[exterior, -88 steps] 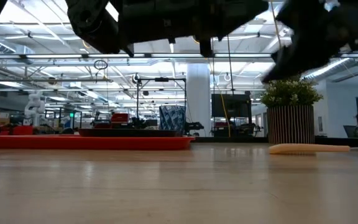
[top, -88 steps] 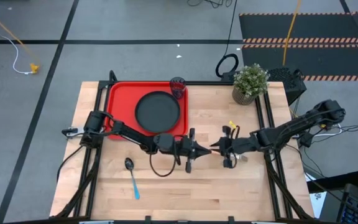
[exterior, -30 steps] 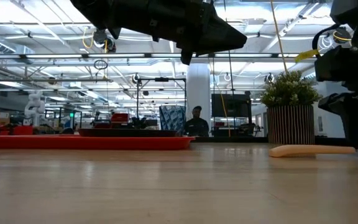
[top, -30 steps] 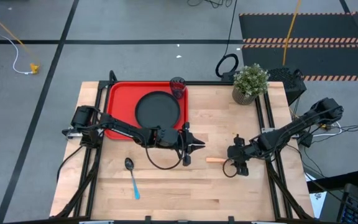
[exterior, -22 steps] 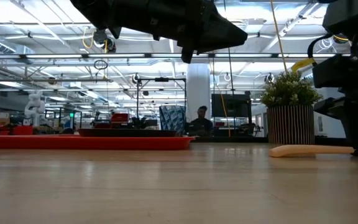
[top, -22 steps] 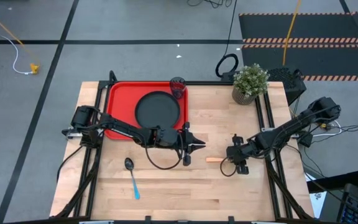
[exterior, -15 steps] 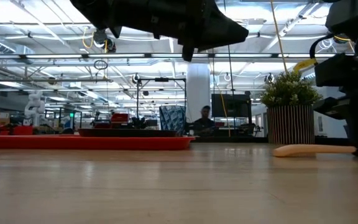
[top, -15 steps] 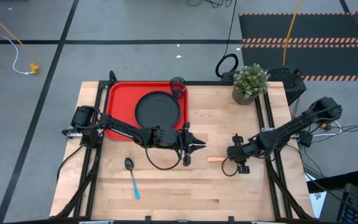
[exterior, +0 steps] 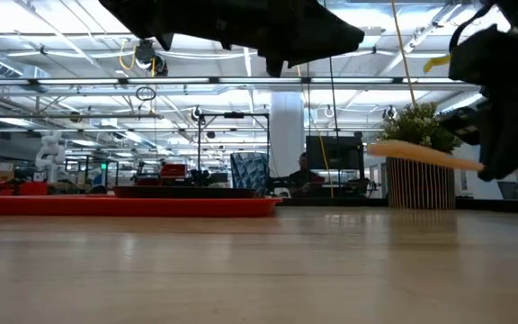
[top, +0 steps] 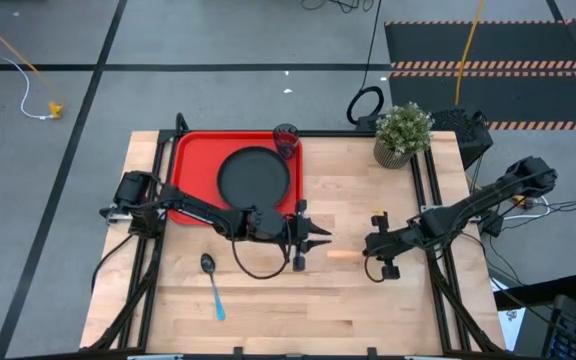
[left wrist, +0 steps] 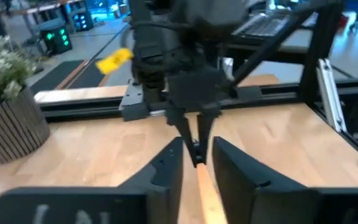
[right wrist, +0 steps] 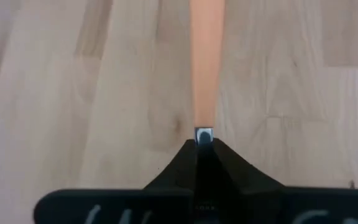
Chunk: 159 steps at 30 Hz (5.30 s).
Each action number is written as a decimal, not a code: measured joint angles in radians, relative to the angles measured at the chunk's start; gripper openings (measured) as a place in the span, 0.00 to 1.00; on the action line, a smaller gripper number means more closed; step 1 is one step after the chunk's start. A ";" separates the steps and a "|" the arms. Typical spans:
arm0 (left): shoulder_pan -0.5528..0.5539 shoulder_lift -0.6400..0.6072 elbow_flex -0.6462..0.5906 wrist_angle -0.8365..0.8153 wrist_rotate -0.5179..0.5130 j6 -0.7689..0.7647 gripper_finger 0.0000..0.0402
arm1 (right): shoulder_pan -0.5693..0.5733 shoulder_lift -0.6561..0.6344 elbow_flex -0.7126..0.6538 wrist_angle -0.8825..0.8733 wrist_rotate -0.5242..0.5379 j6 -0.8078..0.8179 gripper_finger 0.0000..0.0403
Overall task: Pick and place plate/cup/fork/spoon on tray
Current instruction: Put the light orange fork on the red tray to the left of the black plate
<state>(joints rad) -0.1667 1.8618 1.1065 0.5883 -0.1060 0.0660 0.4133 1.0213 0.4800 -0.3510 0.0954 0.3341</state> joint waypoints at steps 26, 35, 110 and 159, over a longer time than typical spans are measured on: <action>-0.309 0.001 0.281 -0.624 -0.700 0.783 0.61 | -0.287 0.050 0.000 0.685 -0.488 0.478 0.02; -0.304 0.001 0.201 -0.531 -0.880 1.095 0.51 | -0.345 0.209 0.001 0.968 -0.464 0.599 0.02; -0.192 0.004 0.171 -1.004 -0.783 0.038 0.15 | -0.330 0.002 0.001 0.917 0.089 -0.073 0.51; 0.442 -0.792 -0.615 -1.204 -0.448 -1.175 0.15 | -0.294 -0.142 -0.023 0.937 0.194 -0.586 0.50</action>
<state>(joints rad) 0.2754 1.0698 0.4912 -0.6157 -0.5543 -1.1088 0.1192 0.8797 0.4568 0.5862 0.2891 -0.2518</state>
